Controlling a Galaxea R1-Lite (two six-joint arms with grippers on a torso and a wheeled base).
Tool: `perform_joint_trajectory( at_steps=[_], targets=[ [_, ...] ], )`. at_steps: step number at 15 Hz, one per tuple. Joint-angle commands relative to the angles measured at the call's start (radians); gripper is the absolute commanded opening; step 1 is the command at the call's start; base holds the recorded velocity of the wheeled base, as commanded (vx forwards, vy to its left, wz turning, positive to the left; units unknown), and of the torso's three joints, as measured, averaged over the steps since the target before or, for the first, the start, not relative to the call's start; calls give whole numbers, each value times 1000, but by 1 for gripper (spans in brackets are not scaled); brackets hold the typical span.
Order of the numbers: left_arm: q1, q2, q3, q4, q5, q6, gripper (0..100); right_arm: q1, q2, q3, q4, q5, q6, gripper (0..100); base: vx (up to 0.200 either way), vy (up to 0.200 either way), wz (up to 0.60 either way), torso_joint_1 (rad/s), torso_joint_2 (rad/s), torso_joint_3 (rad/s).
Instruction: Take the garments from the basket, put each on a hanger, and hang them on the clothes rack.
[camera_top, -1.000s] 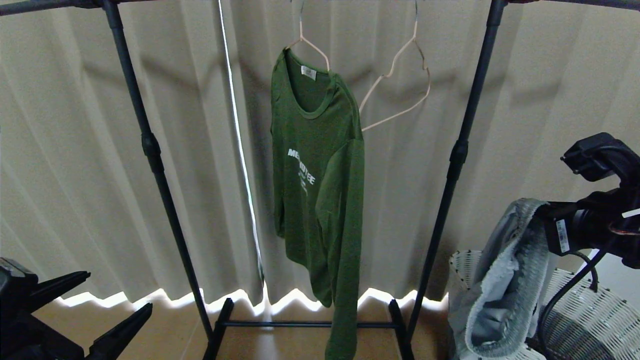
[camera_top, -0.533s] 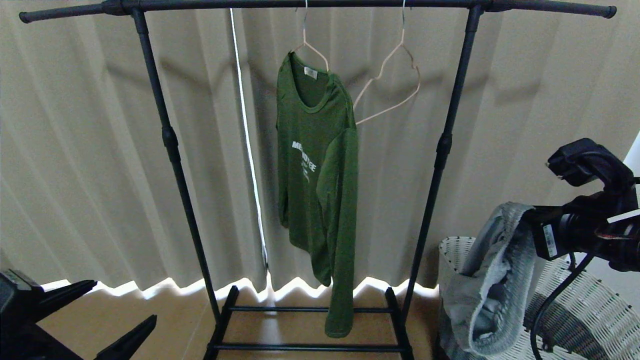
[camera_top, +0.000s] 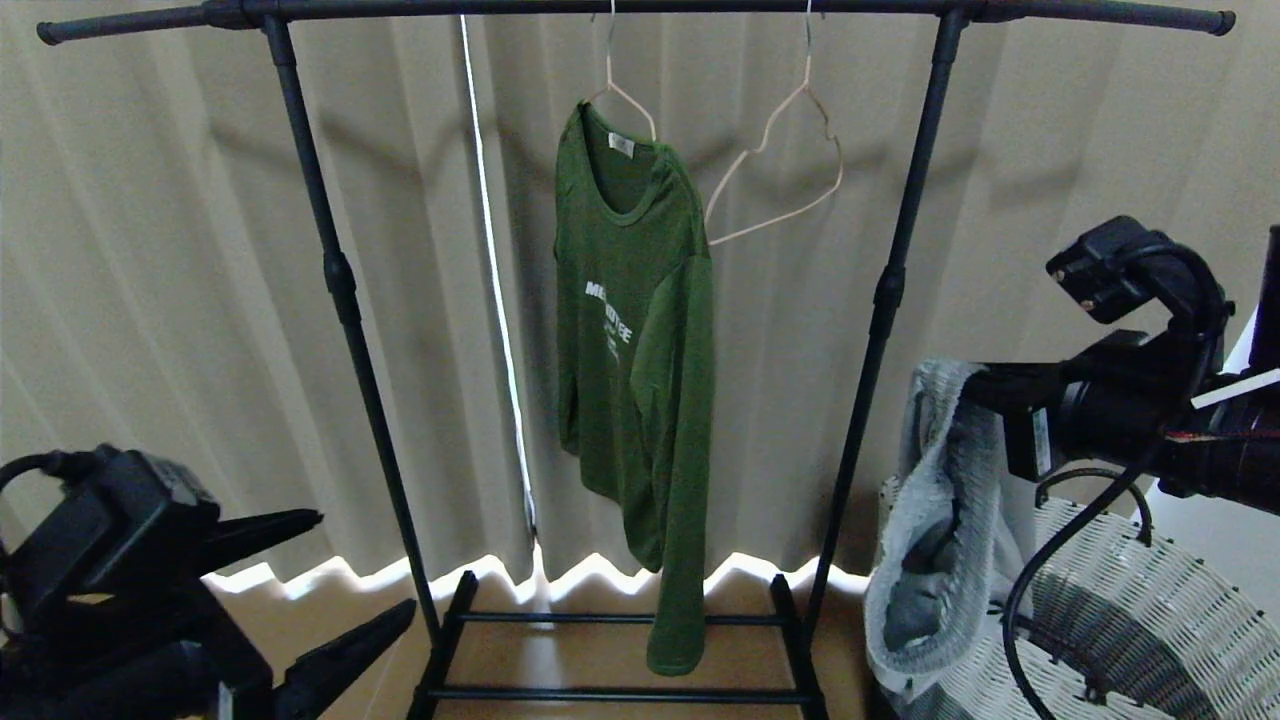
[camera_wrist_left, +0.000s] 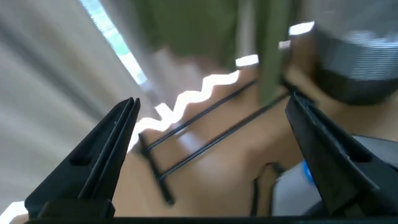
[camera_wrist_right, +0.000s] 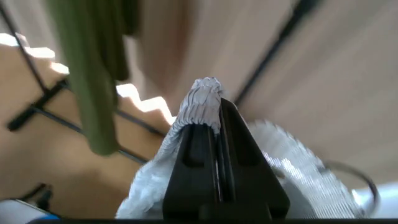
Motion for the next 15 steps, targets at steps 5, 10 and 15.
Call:
perform_joint_trajectory(
  at_steps=[5, 10, 15],
  targets=[
    [-330, 428, -285, -4, 4, -144, 100, 75, -17, -45, -75, 104, 5, 0, 0, 0, 0, 0, 0, 0],
    [-657, 601, -356, -111, 223, -550, 100, 101, -26, -56, -83, 149, 16, 0, 0, 0, 0, 0, 0, 0],
    [-715, 801, -512, -175, 352, -797, 100, 142, -59, -55, -81, 152, 46, 0, 0, 0, 0, 0, 0, 0]
  ],
)
